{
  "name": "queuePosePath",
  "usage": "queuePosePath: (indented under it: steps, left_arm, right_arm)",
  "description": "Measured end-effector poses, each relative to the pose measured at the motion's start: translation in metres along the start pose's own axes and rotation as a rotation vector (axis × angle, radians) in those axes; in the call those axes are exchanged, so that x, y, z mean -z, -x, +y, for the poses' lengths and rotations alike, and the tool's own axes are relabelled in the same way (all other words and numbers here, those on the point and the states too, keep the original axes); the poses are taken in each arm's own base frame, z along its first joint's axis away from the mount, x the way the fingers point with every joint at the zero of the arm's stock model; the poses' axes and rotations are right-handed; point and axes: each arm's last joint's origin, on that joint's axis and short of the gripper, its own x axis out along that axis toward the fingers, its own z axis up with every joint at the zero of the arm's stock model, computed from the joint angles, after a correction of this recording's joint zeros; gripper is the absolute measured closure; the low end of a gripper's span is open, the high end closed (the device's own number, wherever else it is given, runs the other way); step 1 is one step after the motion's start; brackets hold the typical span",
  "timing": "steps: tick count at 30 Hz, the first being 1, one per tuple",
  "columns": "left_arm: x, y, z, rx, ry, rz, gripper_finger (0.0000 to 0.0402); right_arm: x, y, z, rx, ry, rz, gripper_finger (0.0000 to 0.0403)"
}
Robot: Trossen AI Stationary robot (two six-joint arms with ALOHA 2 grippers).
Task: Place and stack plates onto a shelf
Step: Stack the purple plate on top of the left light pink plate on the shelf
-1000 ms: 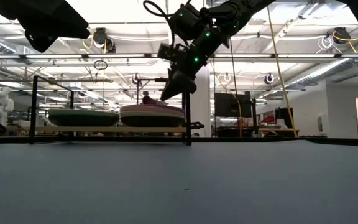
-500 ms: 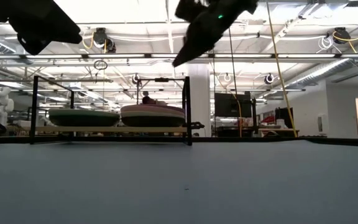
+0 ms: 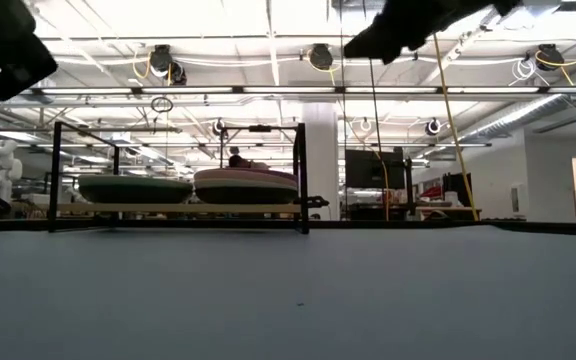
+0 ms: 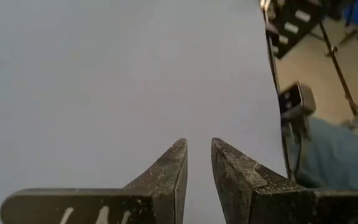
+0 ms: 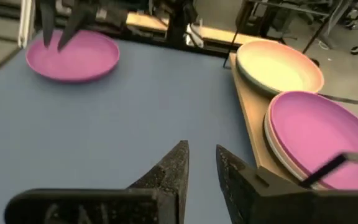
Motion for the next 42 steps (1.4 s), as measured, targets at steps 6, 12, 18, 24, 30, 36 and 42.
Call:
queuePosePath:
  steps: [6, 12, 18, 24, 30, 36, 42]
  left_arm:
    - [0.008, -0.023, -0.017, -0.024, -0.014, 0.145, 0.0323]
    - [0.007, -0.039, -0.041, -0.141, -0.052, 0.292, 0.0323]
    - [0.016, -0.045, -0.07, -0.195, -0.081, 0.401, 0.0323]
    - [0.034, -0.046, -0.086, -0.212, -0.102, 0.456, 0.0323]
    - [0.05, -0.042, -0.086, -0.288, -0.045, 0.485, 0.0323]
    - [0.054, -0.038, -0.084, -0.345, 0.058, 0.481, 0.0323]
    - [0.056, -0.038, -0.091, -0.31, 0.163, 0.454, 0.0323]
  right_arm:
    - [0.001, 0.022, 0.002, -0.003, -0.102, -0.052, 0.0339]
    - [0.0, 0.03, 0.016, -0.064, -0.104, -0.058, 0.0339]
    - [-0.004, 0.036, 0.035, -0.14, -0.115, -0.086, 0.0339]
    - [-0.006, 0.041, 0.054, -0.22, -0.095, -0.095, 0.0339]
    - [-0.007, 0.043, 0.06, -0.236, -0.073, -0.102, 0.0339]
    - [-0.007, 0.043, 0.058, -0.173, -0.053, -0.105, 0.0339]
    - [-0.011, 0.043, 0.057, -0.159, -0.041, -0.125, 0.0339]
